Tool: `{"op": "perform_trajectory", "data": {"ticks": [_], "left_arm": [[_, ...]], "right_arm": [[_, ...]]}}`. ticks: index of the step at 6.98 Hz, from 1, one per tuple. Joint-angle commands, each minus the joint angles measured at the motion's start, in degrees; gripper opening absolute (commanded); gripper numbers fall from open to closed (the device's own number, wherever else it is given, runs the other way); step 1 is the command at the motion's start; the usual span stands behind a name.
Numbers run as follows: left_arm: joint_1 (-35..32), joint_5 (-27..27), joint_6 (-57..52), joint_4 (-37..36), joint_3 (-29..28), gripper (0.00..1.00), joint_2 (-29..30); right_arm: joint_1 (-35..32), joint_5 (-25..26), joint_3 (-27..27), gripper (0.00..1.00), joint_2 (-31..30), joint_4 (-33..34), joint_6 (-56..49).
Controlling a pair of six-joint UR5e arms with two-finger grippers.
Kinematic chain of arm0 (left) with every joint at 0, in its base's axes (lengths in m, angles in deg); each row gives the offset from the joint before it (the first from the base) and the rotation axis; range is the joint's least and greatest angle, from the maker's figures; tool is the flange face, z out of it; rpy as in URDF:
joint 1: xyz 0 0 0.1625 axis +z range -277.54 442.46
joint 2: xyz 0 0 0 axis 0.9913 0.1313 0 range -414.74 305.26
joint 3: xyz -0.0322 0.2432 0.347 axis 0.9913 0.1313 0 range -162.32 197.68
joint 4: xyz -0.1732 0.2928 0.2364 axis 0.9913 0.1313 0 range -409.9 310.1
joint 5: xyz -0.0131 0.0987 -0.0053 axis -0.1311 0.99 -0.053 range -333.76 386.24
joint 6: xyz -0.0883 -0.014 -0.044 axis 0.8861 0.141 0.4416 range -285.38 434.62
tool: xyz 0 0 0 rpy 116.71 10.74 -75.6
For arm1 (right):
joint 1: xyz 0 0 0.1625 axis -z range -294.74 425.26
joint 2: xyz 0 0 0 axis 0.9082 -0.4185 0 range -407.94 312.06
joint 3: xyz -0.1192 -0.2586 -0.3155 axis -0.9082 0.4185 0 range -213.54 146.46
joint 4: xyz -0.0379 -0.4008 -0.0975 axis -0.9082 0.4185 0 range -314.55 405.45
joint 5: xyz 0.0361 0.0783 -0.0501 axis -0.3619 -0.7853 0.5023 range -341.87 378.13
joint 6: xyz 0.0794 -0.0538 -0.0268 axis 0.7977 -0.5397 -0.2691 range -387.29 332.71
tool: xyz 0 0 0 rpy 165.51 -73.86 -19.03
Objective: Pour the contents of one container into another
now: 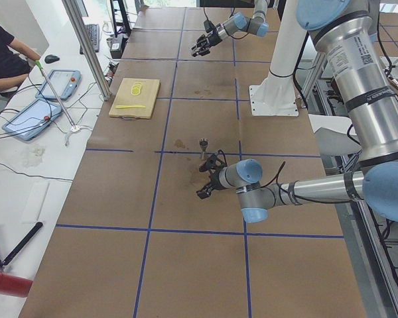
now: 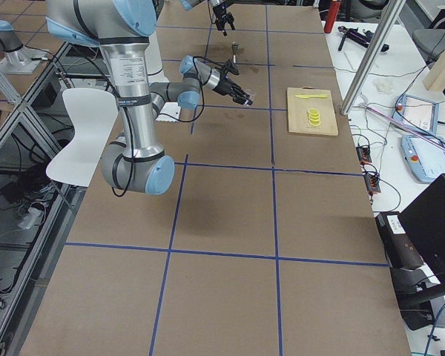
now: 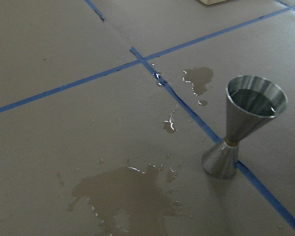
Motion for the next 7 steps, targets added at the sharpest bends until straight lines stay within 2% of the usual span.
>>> {"op": "perform_trajectory", "data": {"ticks": [1,2,3,4,5,6,7], "left_arm": [[-14.7,-7.6,-7.6,-15.4,-2.1,1.00,7.1],[-16.9,-8.1,-7.7,-23.9,-2.1,1.00,12.4],[-19.6,-11.7,-7.7,-33.9,-2.1,1.00,18.2],[-22.6,-15.4,-8.0,-41.6,-1.9,1.00,22.2],[-24.7,-17.7,-12.6,-46.1,-1.8,1.00,24.4],[-25.9,-19.8,-13.4,-48.0,-1.7,1.00,25.6],[-26.0,-20.1,-13.4,-48.2,-1.7,1.00,25.9]], "right_arm": [[0.6,3.1,0.0,0.00,-5.9,-1.9,5.7],[0.8,3.7,0.2,0.00,-10.2,-7.6,6.5],[0.9,4.8,1.4,0.00,-14.5,-12.1,10.4],[1.8,7.1,4.6,0.00,-15.8,-16.7,11.3],[2.8,9.9,10.5,0.00,-15.9,-22.3,12.2],[2.9,10.2,16.8,0.00,-16.0,-33.5,13.3],[2.9,11.7,22.9,0.00,-16.3,-41.0,13.2]]}}
